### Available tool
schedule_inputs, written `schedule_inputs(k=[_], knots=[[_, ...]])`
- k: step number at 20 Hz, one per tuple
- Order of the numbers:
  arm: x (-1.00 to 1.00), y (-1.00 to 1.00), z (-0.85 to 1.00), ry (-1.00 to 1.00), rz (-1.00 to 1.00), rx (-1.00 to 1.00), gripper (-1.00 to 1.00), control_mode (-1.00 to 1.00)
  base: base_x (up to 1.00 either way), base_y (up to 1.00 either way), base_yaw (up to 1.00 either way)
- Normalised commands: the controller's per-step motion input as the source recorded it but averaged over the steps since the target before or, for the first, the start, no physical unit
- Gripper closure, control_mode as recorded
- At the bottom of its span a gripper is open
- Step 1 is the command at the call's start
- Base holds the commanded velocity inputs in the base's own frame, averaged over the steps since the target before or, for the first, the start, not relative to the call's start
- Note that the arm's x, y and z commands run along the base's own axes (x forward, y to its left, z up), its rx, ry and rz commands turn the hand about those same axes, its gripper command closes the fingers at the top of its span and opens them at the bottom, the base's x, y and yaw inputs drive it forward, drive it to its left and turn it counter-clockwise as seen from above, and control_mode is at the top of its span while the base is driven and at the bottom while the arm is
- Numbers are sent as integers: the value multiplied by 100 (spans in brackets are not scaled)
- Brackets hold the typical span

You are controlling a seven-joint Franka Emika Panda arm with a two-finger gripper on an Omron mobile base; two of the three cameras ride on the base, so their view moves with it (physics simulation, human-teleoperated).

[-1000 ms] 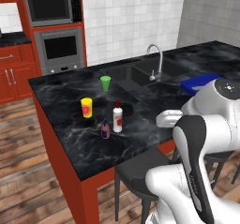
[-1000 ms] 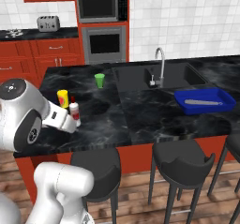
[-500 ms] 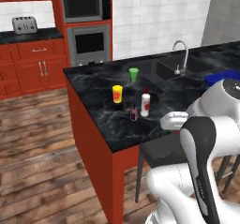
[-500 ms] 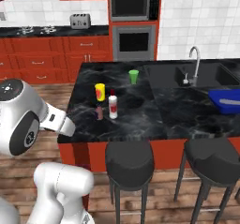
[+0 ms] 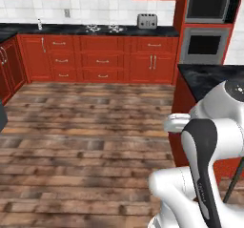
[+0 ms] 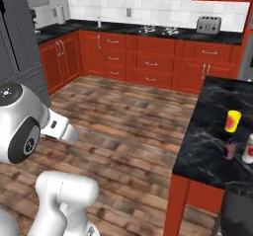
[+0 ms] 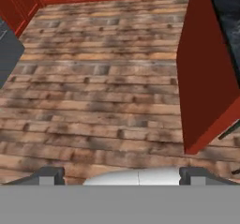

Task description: Place the drinks on the dining counter in a tight cluster.

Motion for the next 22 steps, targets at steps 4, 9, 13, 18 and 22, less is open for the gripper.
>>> schedule_inputs(k=[4, 9, 13, 18, 22], knots=[[0, 0, 0, 0, 0, 0, -100, 100, 57, 98, 48], [0, 0, 0, 0, 0, 0, -100, 100, 100, 96, -13], [0, 0, 0, 0, 0, 0, -100, 100, 100, 99, -28], [0, 0, 0, 0, 0, 0, -100, 100, 100, 93, -32], [0, 0, 0, 0, 0, 0, -100, 100, 100, 40, -28]])
